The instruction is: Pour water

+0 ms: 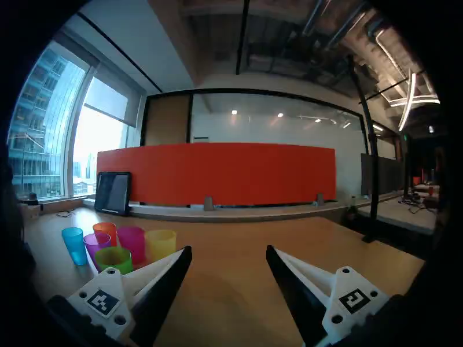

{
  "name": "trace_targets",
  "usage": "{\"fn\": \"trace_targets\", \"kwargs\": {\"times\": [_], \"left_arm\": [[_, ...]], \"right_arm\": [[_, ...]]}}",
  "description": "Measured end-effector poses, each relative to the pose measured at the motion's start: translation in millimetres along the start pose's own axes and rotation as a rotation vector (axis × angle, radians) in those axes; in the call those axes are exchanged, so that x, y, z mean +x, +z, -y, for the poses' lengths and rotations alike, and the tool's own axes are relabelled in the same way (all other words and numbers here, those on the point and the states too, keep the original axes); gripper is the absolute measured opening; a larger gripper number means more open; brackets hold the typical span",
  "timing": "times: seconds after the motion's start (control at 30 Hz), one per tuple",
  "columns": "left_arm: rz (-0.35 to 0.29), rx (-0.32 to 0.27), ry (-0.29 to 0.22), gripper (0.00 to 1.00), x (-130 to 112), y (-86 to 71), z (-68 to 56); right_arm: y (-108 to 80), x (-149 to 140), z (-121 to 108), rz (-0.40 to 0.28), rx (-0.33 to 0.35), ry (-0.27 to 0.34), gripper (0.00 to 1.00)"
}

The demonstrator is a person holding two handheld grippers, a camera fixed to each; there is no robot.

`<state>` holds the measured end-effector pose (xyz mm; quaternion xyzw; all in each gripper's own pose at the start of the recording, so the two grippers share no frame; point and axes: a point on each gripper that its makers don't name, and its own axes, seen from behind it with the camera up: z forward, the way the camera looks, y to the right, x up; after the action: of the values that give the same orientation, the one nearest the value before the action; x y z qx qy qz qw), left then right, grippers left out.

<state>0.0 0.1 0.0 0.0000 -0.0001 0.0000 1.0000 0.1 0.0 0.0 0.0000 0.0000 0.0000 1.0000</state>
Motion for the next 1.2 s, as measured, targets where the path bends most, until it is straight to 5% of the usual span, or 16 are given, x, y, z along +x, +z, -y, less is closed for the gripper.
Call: {"fn": "trace_targets", "kwargs": {"times": [0.2, 0.47, 1.2], "left_arm": [[0.019, -0.003, 0.001, 0.96, -4, 3.0, -2.2], [0.027, -0.008, 0.001, 0.96, 20, 5.6, -3.4], [0.054, -0.06, -0.004, 0.97, 139, 27.5, 4.3]], "right_arm": [[0.3, 1, 1, 0.004, 0.002, -0.004, 0.99], [3.5, 12, 6, 0.038, 0.024, -0.019, 0.99], [23.3, 152, 24, 0.064, 0.129, -0.028, 0.99]]}}
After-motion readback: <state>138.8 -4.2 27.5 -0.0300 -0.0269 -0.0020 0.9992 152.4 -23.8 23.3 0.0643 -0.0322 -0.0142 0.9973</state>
